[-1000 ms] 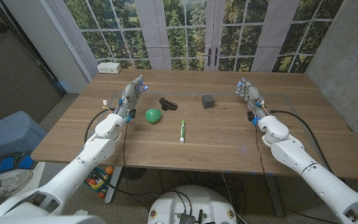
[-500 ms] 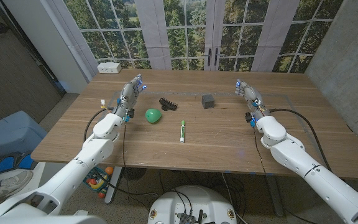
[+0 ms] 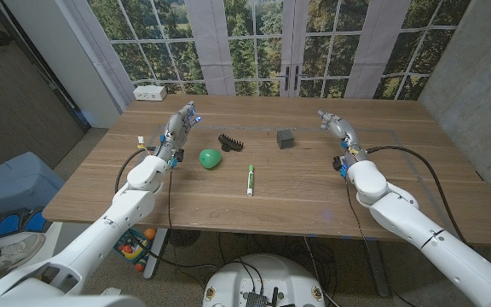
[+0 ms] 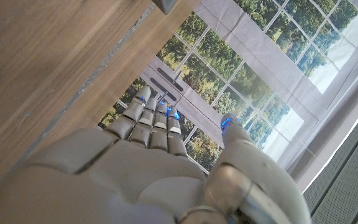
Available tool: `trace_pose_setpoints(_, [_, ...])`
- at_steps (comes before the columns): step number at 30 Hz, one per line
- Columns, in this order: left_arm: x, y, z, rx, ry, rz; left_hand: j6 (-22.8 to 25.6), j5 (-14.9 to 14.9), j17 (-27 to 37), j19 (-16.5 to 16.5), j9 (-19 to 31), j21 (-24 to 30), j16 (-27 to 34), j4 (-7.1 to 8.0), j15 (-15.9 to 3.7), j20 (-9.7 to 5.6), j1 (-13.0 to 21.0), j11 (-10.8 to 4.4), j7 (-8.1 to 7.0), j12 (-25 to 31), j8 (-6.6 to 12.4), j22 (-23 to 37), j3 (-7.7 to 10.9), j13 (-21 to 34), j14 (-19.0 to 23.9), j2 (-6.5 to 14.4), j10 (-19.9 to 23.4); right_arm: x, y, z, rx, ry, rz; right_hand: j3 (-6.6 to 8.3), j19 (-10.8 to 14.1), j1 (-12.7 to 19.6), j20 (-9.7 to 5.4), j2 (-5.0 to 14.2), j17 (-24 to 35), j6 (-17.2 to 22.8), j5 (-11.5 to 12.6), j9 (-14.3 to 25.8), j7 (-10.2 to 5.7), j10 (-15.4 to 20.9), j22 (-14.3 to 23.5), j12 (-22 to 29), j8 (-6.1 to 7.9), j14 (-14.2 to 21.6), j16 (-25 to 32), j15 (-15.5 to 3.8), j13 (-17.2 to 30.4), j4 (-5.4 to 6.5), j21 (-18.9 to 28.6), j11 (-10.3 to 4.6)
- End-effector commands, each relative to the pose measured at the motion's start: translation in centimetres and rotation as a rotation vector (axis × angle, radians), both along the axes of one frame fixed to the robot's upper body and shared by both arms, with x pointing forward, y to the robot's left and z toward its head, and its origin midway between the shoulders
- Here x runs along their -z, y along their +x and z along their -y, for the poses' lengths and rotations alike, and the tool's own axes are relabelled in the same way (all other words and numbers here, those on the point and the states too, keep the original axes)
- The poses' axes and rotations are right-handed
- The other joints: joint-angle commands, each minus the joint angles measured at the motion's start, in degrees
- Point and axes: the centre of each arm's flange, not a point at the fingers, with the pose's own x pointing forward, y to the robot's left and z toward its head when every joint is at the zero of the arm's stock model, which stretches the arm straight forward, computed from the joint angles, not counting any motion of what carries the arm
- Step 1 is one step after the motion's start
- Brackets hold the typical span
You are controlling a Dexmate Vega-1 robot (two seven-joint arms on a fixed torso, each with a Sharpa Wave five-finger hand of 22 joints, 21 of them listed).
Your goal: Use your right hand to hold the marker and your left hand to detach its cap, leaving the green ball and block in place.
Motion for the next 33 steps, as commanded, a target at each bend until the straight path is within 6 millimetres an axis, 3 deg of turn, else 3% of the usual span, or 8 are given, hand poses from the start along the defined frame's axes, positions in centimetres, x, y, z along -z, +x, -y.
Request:
trace_pose_setpoints(1, [-0.2,0.3,0.3,0.007,0.013,0.006,0.55,0.12,0.13,0.30,0.22,-0.21,-0.06,-0.37,-0.87,-1.78,0.19,0.11,-0.24,0.46,0.27,0.25,0.30,0.14,-0.02,1.94,0.20,0.0,-1.6,-1.6,0.096,-0.113,0.037,0.18,0.40,0.01,0.42,0.20,0.22,0.37,0.28,0.21,-0.25,0.24,0.28,0.21,0.33,0.27,0.42,-0.43,0.15,-0.55,-0.16,-0.18])
trace_pose_setpoints(33, [0.1,-0.6,0.4,0.015,0.017,0.035,1.17,0.01,-0.02,1.10,0.23,-1.34,-0.14,-1.69,-0.83,-1.69,0.51,0.12,-0.07,0.51,0.38,0.27,0.06,0.16,0.34,2.35,0.66,1.2,-5.8,-5.6,0.176,-0.346,0.077,0.42,1.57,1.50,0.80,0.74,0.63,1.06,0.68,0.32,-0.62,0.94,0.39,0.52,0.44,0.81,1.14,-1.10,0.32,-2.81,-1.04,-0.84])
